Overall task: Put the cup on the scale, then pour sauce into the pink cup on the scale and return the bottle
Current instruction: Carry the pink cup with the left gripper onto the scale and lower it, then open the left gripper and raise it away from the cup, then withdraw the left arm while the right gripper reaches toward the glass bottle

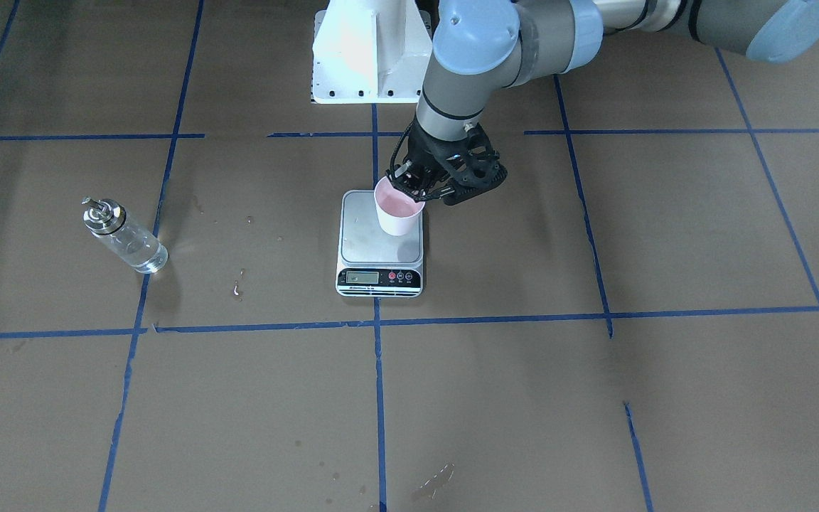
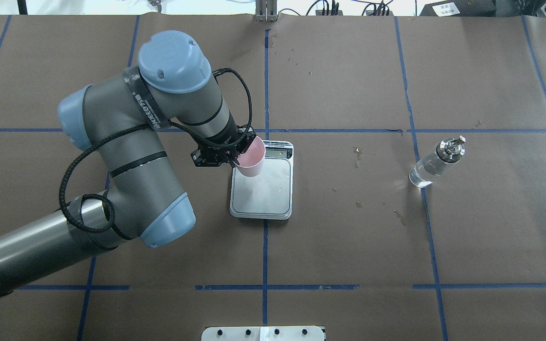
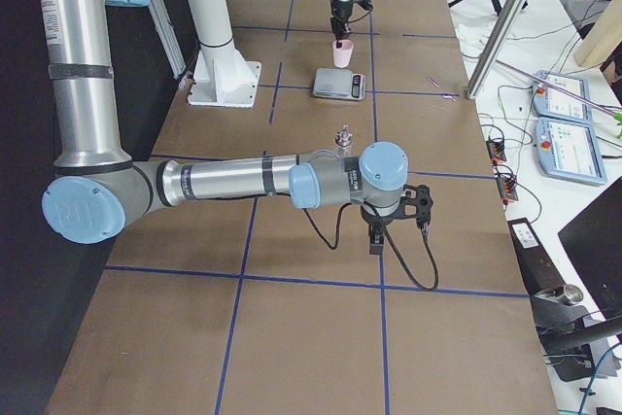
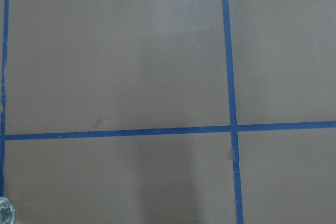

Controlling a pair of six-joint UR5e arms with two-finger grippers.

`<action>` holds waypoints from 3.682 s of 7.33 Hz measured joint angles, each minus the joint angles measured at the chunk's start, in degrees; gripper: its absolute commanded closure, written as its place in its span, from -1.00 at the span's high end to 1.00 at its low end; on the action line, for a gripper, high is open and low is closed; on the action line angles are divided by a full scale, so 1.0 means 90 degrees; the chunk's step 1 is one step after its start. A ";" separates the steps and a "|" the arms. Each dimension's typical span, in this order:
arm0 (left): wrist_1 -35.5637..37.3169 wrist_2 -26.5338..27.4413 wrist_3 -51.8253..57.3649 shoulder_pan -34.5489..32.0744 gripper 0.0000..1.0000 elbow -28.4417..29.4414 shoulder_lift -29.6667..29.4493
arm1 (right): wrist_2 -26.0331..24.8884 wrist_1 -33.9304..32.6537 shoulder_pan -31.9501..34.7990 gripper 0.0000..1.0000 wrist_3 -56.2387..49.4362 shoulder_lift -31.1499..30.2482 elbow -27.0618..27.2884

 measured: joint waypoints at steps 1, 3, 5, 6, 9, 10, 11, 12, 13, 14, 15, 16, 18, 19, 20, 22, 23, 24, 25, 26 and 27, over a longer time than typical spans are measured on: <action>-0.0277 0.0041 -0.0121 0.0079 -1.00 0.0215 -0.0032 | 0.0014 0.0000 -0.0006 1.00 0.0008 0.0016 0.0009; -0.0460 0.0065 -0.0191 0.0189 -1.00 0.0379 -0.0041 | 0.0044 -0.0010 -0.0012 1.00 0.0017 0.0043 0.0019; -0.0631 0.0070 -0.0196 0.0321 -0.88 0.0469 -0.0022 | 0.0056 -0.0012 -0.0012 1.00 0.0027 0.0052 0.0021; -0.0675 0.0070 -0.0193 0.0351 -0.87 0.0498 -0.0006 | 0.0059 -0.0012 -0.0012 1.00 0.0029 0.0057 0.0025; -0.0663 0.0079 -0.0185 0.0332 0.99 0.0490 0.0050 | 0.0059 -0.0012 -0.0013 1.00 0.0037 0.0067 0.0024; -0.0662 0.0080 -0.0170 0.0328 1.00 0.0464 0.0068 | 0.0057 -0.0012 -0.0013 1.00 0.0034 0.0071 0.0026; -0.0660 0.0080 -0.0161 0.0326 1.00 0.0413 0.0079 | 0.0057 -0.0012 -0.0012 1.00 0.0026 0.0072 0.0033; -0.0651 0.0076 -0.0152 0.0303 1.00 0.0311 0.0085 | 0.0054 -0.0014 -0.0012 1.00 0.0012 0.0077 0.0052; -0.0641 0.0057 -0.0143 0.0235 1.00 0.0126 0.0110 | 0.0052 -0.0023 -0.0020 1.00 0.0006 0.0071 0.0119; -0.0596 0.0028 -0.0127 0.0132 1.00 -0.0157 0.0176 | 0.0052 -0.0046 -0.0036 1.00 0.0005 0.0043 0.0271; -0.0444 -0.0037 -0.0035 0.0003 1.00 -0.0454 0.0245 | 0.0051 -0.0072 -0.0082 1.00 0.0015 -0.0042 0.0509; -0.0206 -0.0171 0.0186 -0.0181 1.00 -0.0691 0.0282 | 0.0051 -0.0186 -0.0167 1.00 0.0037 -0.0207 0.0884; 0.0345 -0.0374 0.0971 -0.0677 1.00 -0.1091 0.0366 | 0.0036 -0.1320 -0.0436 1.00 0.0280 -0.0435 0.2305; 0.0498 -0.0411 0.1414 -0.0930 1.00 -0.1204 0.0474 | 0.0012 -0.1837 -0.0689 1.00 0.0737 -0.0447 0.3046; 0.0563 -0.0443 0.1868 -0.1190 1.00 -0.1311 0.0646 | -0.0022 -0.2066 -0.1046 1.00 0.1409 -0.0443 0.3666; 0.0602 -0.0597 0.2785 -0.1780 1.00 -0.1467 0.1000 | -0.0165 -0.2157 -0.1807 1.00 0.2619 -0.0459 0.4562; 0.0640 -0.0698 0.3320 -0.2104 1.00 -0.1533 0.1193 | -0.0552 -0.1988 -0.2356 1.00 0.3441 -0.0489 0.4904; 0.0719 -0.0744 0.3855 -0.2375 1.00 -0.1609 0.1383 | -0.1208 -0.1392 -0.3072 1.00 0.4435 -0.0683 0.5120; 0.0808 -0.0761 0.4291 -0.2551 1.00 -0.1663 0.1521 | -0.2107 -0.0373 -0.3966 1.00 0.5366 -0.1165 0.5204; 0.0859 -0.0767 0.4603 -0.2660 1.00 -0.1692 0.1628 | -0.3285 0.0613 -0.4999 1.00 0.6120 -0.1714 0.5225; 0.0880 -0.0766 0.4882 -0.2746 1.00 -0.1705 0.1735 | -0.4428 0.1165 -0.5895 1.00 0.6710 -0.2036 0.5212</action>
